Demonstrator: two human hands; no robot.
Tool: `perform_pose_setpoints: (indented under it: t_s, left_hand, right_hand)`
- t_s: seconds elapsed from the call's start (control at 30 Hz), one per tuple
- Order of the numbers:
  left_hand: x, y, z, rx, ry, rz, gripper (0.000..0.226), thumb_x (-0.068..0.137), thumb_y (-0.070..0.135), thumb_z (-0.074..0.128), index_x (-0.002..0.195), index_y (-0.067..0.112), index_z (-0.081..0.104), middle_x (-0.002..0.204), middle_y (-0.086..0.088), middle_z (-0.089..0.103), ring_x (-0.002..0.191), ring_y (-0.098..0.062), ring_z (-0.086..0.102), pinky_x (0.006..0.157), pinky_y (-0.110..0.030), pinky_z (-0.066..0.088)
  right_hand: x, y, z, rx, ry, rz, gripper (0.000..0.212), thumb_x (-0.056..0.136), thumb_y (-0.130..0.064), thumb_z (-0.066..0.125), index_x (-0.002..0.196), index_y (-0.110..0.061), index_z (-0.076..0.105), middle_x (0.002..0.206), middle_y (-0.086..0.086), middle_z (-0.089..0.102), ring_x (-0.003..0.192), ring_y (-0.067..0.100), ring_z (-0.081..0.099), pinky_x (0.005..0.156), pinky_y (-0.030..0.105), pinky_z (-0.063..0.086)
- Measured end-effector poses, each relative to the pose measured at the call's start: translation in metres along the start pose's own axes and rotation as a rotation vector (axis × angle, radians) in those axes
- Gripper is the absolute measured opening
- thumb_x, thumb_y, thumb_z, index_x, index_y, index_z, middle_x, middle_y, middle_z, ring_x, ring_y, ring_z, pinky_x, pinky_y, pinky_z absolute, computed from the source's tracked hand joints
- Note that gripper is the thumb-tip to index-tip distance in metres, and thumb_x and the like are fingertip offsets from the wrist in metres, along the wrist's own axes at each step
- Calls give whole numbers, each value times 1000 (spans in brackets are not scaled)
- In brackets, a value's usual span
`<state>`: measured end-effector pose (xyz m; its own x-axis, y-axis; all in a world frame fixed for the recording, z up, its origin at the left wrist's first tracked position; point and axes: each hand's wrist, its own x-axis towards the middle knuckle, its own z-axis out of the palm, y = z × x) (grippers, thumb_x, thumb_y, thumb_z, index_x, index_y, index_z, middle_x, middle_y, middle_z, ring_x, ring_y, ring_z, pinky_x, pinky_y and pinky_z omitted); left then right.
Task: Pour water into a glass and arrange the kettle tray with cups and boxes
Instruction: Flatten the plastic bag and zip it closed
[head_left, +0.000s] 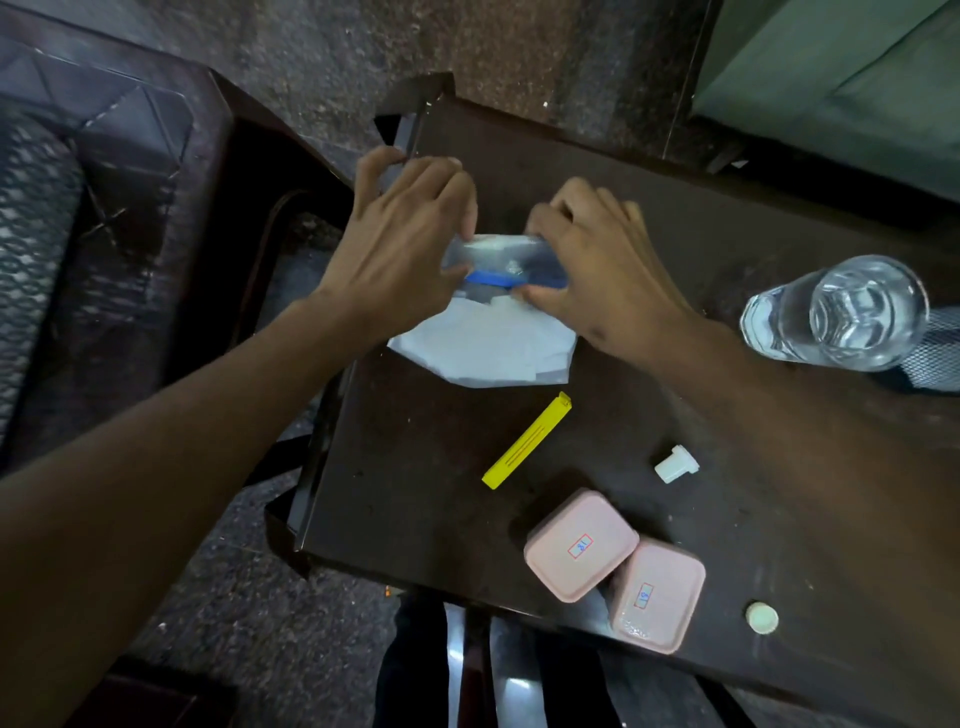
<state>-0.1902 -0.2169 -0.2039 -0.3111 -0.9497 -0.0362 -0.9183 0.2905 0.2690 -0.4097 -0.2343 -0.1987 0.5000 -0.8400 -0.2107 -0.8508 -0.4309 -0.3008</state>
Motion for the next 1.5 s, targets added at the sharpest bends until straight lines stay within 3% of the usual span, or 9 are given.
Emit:
perform_pose_setpoints:
  t_s: [0.1,0.17,0.33,0.43,0.53,0.63,0.9,1.17,1.5]
  left_hand:
    - [-5,4,-1,39,30,26,44,78,22,83,114,15,59,107,-4,67,111,-31,65,115,-41,20]
    - [-12,5,-1,70,32,61,41,78,22,78,115,16,63,104,-4,65,108,-32,64,114,-41,22]
    - [-36,9,6,83,26,103,32,76,18,70,107,14,62,104,-9,60,103,-36,62,105,-45,30]
    - [-54,13,16,53,-20,109,49,91,39,63,132,12,59,137,-10,62,129,-32,59,112,-45,31]
    - [-75,17,29,57,-72,101,77,105,58,48,163,9,38,174,-9,32,162,-23,30,128,-45,23]
    - [-87,19,38,102,-58,115,84,108,61,42,171,10,19,180,-8,13,167,-19,14,132,-48,22]
    - [-98,18,54,247,-32,138,75,114,55,35,172,12,13,180,-6,11,167,-18,13,132,-48,23]
    - [-99,20,60,243,-14,149,72,117,51,26,172,9,7,180,-10,5,167,-21,8,133,-50,22]
    - [-95,20,49,185,-115,151,76,115,55,23,172,10,0,180,-9,-6,168,-21,-1,132,-50,21]
  right_hand:
    - [-6,-7,-2,-76,-17,-45,33,90,-28,71,116,-19,54,116,6,55,109,29,54,92,43,36]
    - [-9,-12,-4,-117,1,-59,23,91,-17,65,111,-19,53,110,6,59,106,32,55,91,43,35]
    - [-23,-24,-1,-211,11,-75,31,86,0,60,111,-17,52,109,8,56,100,32,54,87,41,35]
    - [-35,-27,5,-251,18,-86,34,87,-2,62,115,-17,51,112,6,53,101,29,52,86,40,36]
    - [-48,-25,11,-237,28,-114,35,89,-9,65,121,-17,53,117,5,56,104,28,55,87,40,40]
    - [-62,-21,18,-231,39,-142,35,92,-11,63,126,-15,56,126,4,59,110,29,57,88,40,42]
    - [-92,-16,46,-130,117,-192,45,93,-4,67,137,-7,62,149,11,59,131,30,60,99,42,50]
    - [-106,-26,55,-181,-53,-110,57,110,-27,31,162,-2,26,169,17,27,157,28,29,124,44,35]
    - [-107,-37,43,-220,-192,-52,67,110,-38,14,165,-4,0,174,15,-1,162,26,3,130,43,20]
